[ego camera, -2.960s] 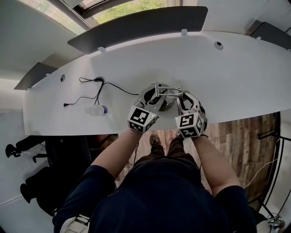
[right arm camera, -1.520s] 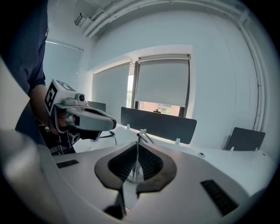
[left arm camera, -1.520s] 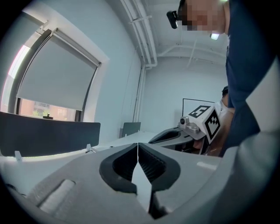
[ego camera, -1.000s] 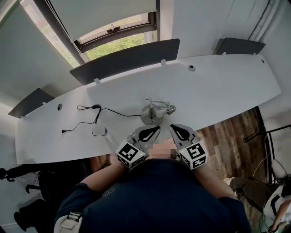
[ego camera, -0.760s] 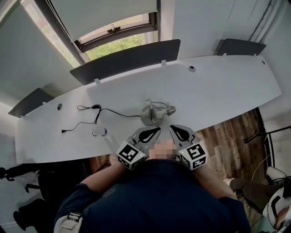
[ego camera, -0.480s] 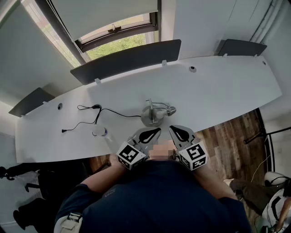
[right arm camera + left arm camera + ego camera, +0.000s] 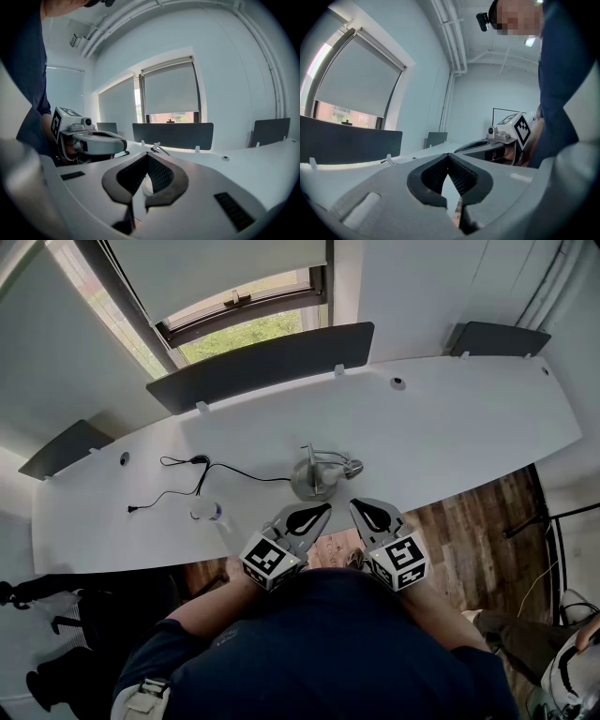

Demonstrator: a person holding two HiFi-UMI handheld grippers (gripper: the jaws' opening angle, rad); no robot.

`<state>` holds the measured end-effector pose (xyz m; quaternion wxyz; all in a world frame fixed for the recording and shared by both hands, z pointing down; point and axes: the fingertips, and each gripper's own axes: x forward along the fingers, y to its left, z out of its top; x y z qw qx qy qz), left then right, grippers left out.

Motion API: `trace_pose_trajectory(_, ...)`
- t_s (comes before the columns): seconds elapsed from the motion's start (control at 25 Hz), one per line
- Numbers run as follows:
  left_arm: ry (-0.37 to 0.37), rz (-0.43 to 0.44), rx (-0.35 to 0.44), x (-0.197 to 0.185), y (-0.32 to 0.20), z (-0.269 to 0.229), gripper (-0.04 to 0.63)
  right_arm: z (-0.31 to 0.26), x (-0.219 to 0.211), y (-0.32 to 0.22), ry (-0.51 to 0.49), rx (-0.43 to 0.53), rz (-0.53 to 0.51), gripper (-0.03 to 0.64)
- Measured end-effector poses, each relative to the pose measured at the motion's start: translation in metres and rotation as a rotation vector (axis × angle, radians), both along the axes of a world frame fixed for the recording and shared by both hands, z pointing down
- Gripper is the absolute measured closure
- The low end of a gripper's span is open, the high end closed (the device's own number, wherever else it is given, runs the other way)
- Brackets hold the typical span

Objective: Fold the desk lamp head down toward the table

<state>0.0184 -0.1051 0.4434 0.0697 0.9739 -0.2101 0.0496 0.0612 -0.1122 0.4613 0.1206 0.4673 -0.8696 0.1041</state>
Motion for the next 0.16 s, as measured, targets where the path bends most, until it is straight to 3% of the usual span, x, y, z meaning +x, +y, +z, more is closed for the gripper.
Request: trace_pose_trajectory(0.16, -0.001, 0.001, 0.0, 0.0005, 0.0019, -0.0006, 0.589, 0.0003, 0.001, 0.0017, 0.001, -0.001, 0.001, 0.607)
